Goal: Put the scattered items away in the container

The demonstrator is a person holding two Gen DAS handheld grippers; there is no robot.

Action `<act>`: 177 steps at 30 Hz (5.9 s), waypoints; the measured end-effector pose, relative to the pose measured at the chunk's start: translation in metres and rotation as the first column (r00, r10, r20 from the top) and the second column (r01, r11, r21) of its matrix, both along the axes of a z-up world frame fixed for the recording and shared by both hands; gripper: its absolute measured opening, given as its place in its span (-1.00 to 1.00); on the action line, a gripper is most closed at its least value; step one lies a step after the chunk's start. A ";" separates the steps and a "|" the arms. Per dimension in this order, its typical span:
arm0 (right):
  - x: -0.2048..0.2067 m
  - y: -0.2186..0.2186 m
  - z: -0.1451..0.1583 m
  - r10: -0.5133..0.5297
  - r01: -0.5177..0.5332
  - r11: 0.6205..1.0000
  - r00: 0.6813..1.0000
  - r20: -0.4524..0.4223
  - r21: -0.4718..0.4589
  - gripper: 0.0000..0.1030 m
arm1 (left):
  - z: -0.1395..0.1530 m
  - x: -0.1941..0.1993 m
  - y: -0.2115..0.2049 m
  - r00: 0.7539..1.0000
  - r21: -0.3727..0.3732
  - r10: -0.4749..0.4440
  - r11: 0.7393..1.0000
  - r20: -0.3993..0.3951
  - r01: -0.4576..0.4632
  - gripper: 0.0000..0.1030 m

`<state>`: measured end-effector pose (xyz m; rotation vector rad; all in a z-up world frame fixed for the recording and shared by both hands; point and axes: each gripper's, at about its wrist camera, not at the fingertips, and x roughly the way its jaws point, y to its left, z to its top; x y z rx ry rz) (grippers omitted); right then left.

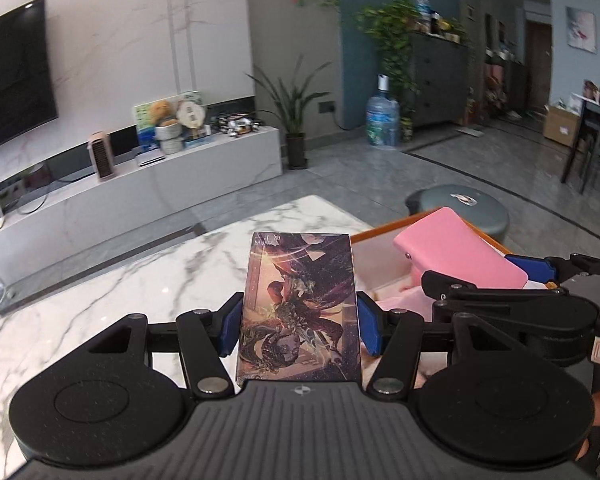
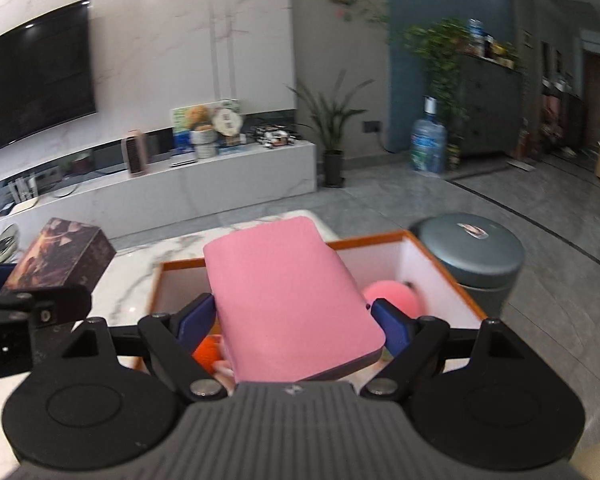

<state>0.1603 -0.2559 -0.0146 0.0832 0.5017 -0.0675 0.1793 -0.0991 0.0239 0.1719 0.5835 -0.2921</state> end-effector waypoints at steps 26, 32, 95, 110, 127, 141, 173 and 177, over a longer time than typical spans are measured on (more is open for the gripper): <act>0.040 -0.072 -0.055 -0.074 0.082 0.995 0.989 -0.126 0.053 0.67 | -0.071 0.031 -0.068 0.981 0.112 -0.060 0.990 -0.183 0.081 0.29; 0.041 -0.068 -0.056 -0.061 0.068 0.997 0.989 -0.136 0.048 0.67 | -0.073 0.030 -0.068 0.979 0.117 -0.059 0.990 -0.193 0.083 0.29; -0.075 -0.007 0.015 -0.024 0.010 0.997 0.981 -0.193 -0.072 0.85 | -0.024 -0.079 -0.014 0.991 0.123 -0.019 0.992 -0.133 0.036 0.58; -0.120 0.001 0.006 -0.039 0.029 0.998 0.984 -0.172 -0.059 0.88 | -0.028 -0.128 -0.005 0.998 0.130 0.000 0.991 -0.058 0.008 0.66; -0.144 0.027 -0.008 -0.045 0.038 0.998 0.985 -0.167 -0.046 0.88 | -0.035 -0.158 0.018 1.000 0.129 0.019 0.992 -0.018 -0.016 0.66; -0.144 0.038 -0.016 -0.066 0.053 0.996 0.979 -0.192 -0.071 0.88 | -0.043 -0.157 0.029 0.999 0.114 0.022 0.993 -0.044 -0.017 0.64; -0.139 0.070 -0.018 -0.071 0.046 0.992 0.975 -0.209 -0.120 0.88 | -0.048 -0.154 0.054 0.996 0.076 0.066 0.995 -0.061 -0.062 0.63; -0.138 0.074 -0.019 -0.071 0.044 0.991 0.974 -0.215 -0.127 0.88 | -0.049 -0.153 0.057 0.995 0.073 0.072 0.995 -0.066 -0.068 0.63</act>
